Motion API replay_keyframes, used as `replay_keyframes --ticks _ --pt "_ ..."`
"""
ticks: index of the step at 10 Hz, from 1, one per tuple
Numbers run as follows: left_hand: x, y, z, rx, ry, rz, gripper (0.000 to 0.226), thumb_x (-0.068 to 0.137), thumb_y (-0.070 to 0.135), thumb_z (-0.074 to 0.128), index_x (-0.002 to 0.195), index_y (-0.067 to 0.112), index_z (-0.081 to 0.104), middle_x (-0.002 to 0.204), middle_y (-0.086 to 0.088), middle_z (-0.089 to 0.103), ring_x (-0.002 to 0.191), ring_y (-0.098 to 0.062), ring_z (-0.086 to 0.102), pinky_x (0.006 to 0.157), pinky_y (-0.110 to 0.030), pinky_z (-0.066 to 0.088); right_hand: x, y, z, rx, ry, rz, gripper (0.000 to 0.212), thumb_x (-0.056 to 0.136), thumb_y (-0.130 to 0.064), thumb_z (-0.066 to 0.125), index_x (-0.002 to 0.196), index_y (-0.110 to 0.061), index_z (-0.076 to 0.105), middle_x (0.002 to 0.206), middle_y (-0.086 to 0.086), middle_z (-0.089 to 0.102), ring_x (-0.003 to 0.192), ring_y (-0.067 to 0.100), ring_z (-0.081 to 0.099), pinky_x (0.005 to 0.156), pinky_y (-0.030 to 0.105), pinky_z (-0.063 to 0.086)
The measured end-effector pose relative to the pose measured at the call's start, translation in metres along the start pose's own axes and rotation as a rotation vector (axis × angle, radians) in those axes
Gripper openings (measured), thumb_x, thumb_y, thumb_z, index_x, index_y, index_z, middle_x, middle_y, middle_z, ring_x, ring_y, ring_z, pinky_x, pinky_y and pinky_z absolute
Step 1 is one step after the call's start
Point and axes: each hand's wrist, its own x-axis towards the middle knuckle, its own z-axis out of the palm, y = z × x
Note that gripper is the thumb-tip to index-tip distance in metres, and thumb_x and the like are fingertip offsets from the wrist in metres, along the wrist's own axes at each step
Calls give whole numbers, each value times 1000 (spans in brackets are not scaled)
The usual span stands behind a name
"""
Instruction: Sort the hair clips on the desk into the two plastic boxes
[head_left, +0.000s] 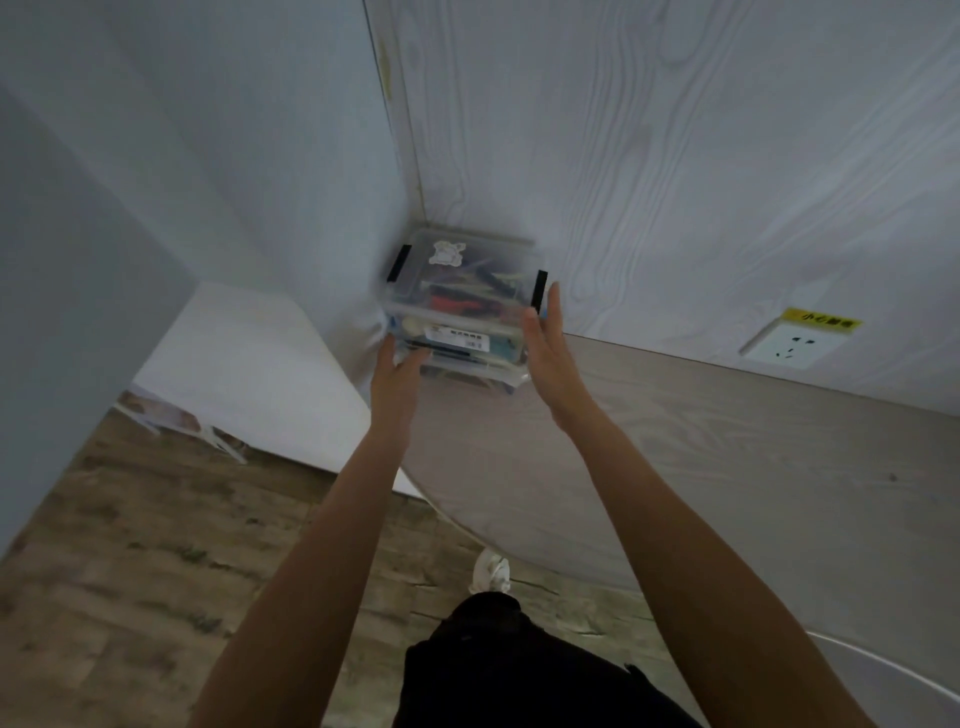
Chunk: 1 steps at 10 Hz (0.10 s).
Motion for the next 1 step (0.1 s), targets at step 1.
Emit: replay_keyframes --ticks 1 --pt "-10 1 -6 -11 75 14 48 94 24 47 140 16 34 142 -5 41 130 -22 40 93 -27 31 -8 -1 -13 -8 170 37 51 98 -36 37 145 -24 22 142 7 42 129 19 41 105 27 31"
